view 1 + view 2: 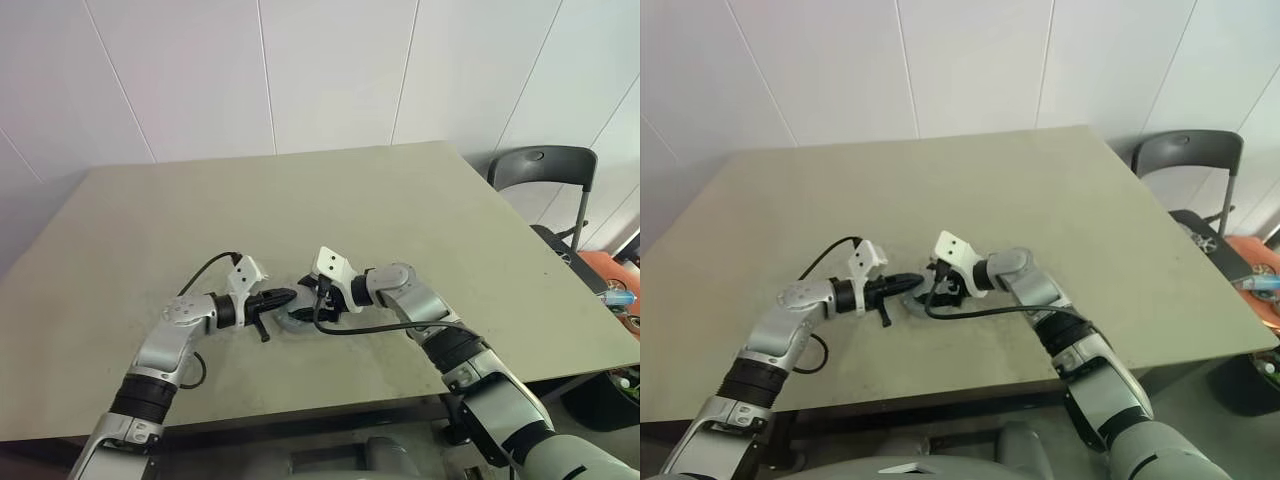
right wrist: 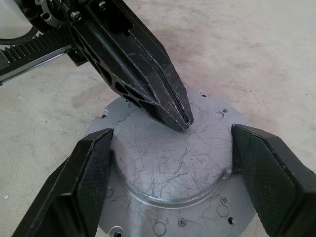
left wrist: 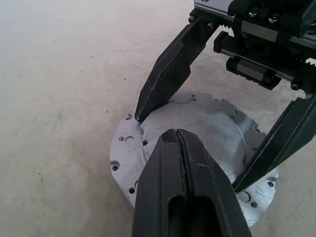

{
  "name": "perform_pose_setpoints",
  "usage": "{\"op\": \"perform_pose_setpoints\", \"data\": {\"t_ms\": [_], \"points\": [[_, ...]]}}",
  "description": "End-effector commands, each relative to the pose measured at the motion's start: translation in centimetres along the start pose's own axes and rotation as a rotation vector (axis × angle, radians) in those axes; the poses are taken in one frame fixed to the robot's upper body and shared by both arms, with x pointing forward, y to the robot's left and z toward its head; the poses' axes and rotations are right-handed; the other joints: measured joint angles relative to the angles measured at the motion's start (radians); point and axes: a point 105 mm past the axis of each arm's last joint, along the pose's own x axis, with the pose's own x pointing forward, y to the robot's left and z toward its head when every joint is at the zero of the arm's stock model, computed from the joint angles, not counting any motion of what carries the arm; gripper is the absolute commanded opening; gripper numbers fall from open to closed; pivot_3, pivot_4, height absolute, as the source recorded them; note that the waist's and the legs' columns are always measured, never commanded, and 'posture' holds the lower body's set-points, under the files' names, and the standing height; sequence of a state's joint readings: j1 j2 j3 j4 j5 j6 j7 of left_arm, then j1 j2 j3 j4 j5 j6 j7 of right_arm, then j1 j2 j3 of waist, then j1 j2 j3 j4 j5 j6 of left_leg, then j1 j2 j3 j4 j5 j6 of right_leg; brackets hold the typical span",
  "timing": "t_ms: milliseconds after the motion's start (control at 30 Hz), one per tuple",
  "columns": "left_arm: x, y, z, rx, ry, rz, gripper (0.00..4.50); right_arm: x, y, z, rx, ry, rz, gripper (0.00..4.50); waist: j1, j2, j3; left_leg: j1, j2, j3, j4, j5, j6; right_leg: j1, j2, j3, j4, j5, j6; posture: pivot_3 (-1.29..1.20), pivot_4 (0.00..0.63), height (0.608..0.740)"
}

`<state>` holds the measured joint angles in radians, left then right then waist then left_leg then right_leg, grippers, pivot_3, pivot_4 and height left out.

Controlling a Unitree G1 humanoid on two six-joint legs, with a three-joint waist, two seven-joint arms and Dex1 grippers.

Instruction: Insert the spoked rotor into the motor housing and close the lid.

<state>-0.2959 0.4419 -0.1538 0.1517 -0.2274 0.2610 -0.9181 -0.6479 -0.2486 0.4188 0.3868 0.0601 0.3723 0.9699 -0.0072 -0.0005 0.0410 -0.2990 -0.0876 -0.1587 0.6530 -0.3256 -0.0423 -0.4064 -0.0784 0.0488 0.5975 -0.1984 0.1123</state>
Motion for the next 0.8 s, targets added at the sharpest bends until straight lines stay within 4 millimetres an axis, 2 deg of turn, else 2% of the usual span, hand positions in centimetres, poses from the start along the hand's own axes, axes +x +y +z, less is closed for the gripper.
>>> {"op": "perform_pose_setpoints", "data": {"t_ms": [33,100,200,433,567,700,800], "points": [[0.3,-0.4,-1.6,-0.024,0.081,-0.010,0.00,-0.9,-1.3,-0.7,0.011,0.033,-0.075,3.48,0.000,0.000,0.000,0.001,0.000,0.000,0.000,0.000,0.000,0.000,0.000,0.000,0.000,0.000,0.000,0.00,0.000,0.740],[0.3,-0.5,-1.6,-0.024,0.082,-0.012,0.00,-0.9,-1.3,-0.5,0.016,0.023,-0.069,3.48,0.000,0.000,0.000,0.001,0.000,0.000,0.000,0.000,0.000,0.001,0.000,0.000,0.000,0.000,0.000,0.00,0.000,0.740],[0.3,-0.5,-1.5,-0.023,0.078,-0.008,0.00,-0.9,-0.9,-0.1,0.023,0.005,-0.043,4.48,0.000,0.000,0.000,0.001,0.000,0.000,0.000,0.000,0.000,0.001,0.000,0.000,0.000,0.000,0.000,0.00,0.000,0.740],[0.3,-0.7,-0.7,-0.029,0.039,-0.010,0.00,-1.4,0.0,1.6,0.083,-0.077,0.036,4.49,-0.002,0.000,0.000,0.000,0.000,-0.003,-0.002,0.000,0.000,-0.001,0.000,0.000,-0.001,0.000,0.001,0.00,0.000,0.740],[0.4,-1.3,0.4,-0.060,-0.023,-0.045,0.00,-1.9,0.6,2.9,0.098,-0.136,0.088,4.49,-0.004,0.001,0.000,-0.003,0.000,-0.004,-0.002,0.000,0.000,-0.004,0.000,0.000,-0.001,0.000,0.001,0.00,0.000,0.740],[0.4,-1.6,0.7,-0.074,-0.038,-0.058,0.00,-2.5,-0.1,3.5,0.124,-0.163,0.065,4.49,-0.004,0.001,0.000,-0.005,0.000,-0.004,-0.004,0.000,0.000,-0.007,0.000,0.000,-0.001,0.000,0.001,0.00,0.000,0.740],[0.5,-1.7,0.8,-0.076,-0.042,-0.063,0.00,-2.7,-0.5,3.2,0.140,-0.147,0.045,4.49,-0.004,0.001,0.000,-0.005,0.000,-0.004,-0.005,0.000,0.000,-0.008,0.000,0.000,-0.001,0.000,0.001,0.00,0.000,0.740]]}}
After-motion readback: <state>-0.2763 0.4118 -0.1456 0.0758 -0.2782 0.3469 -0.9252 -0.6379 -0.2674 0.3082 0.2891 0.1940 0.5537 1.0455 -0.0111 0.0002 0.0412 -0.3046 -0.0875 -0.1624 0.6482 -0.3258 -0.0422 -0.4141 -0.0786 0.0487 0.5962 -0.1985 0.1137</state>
